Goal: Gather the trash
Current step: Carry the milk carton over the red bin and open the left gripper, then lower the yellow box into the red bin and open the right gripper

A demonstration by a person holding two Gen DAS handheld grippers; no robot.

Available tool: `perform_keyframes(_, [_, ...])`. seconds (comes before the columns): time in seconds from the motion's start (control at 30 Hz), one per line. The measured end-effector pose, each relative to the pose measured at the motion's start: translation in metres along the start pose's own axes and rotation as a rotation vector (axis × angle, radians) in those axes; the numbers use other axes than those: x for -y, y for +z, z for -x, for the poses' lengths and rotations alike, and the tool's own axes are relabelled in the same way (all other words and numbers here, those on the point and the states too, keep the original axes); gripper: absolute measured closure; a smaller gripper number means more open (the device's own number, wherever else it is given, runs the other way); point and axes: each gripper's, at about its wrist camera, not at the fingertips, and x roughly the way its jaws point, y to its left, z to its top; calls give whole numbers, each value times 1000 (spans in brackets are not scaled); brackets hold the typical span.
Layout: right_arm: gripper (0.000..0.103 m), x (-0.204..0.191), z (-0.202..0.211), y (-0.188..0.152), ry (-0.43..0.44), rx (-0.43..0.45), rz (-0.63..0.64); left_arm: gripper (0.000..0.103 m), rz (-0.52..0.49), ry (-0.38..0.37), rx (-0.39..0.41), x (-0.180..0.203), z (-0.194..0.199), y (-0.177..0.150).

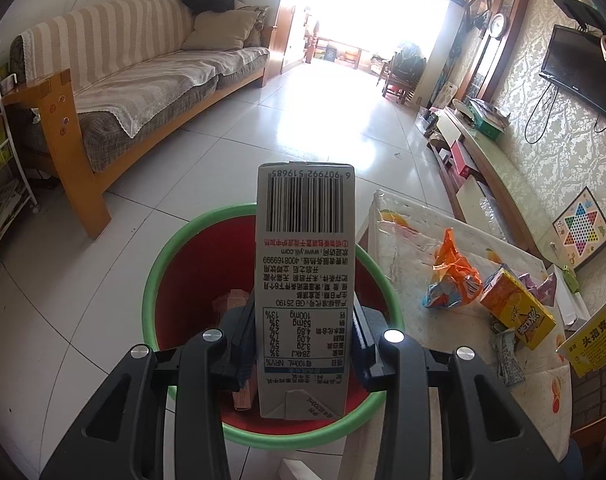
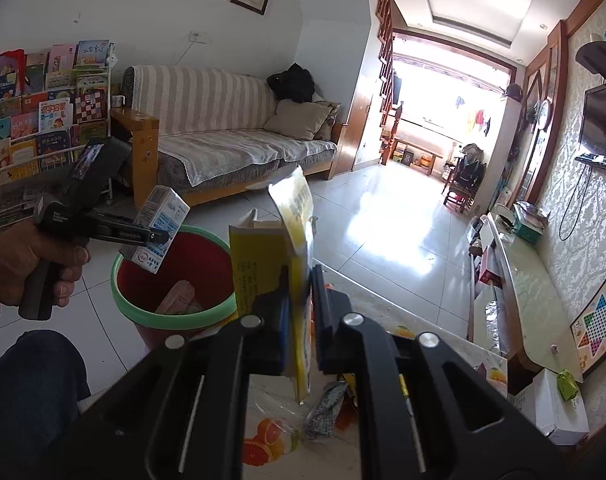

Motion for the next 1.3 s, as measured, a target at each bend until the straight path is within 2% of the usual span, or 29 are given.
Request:
perform_keyframes(0.03, [93,0,-2,1,7,-3,-1,59,-1,7,-14,-1,-4,0])
perform_keyframes(0.07, [93,-1,-4,2,15,-6,-5,42,-1,14,-21,-2,-6,1])
perform_keyframes(0.13, [93,-4,-10,6,24,-11,-9,25,-1,23,-9,-2,-6,-1])
perform_keyframes(0.17, [93,-9,-14,10,30,-12,-17,20,-4,28,-3,-3,-5,-2])
perform_keyframes(0.33, [93,-13,-42,22,79,-36,-87,8,-26,46,8,-7,6,-10])
perform_keyframes(0.77, [93,-82,-132,53,257,-91,-118,8,52,82,24,-62,48,-37])
perform_keyframes(1.1, [92,-122,-186,57,324,-194,-117,8,78,94,26,-79,54,-44])
perform_keyframes(1.3, [89,-131,-197,54,337,-231,-102,8,83,96,24,-82,55,-44])
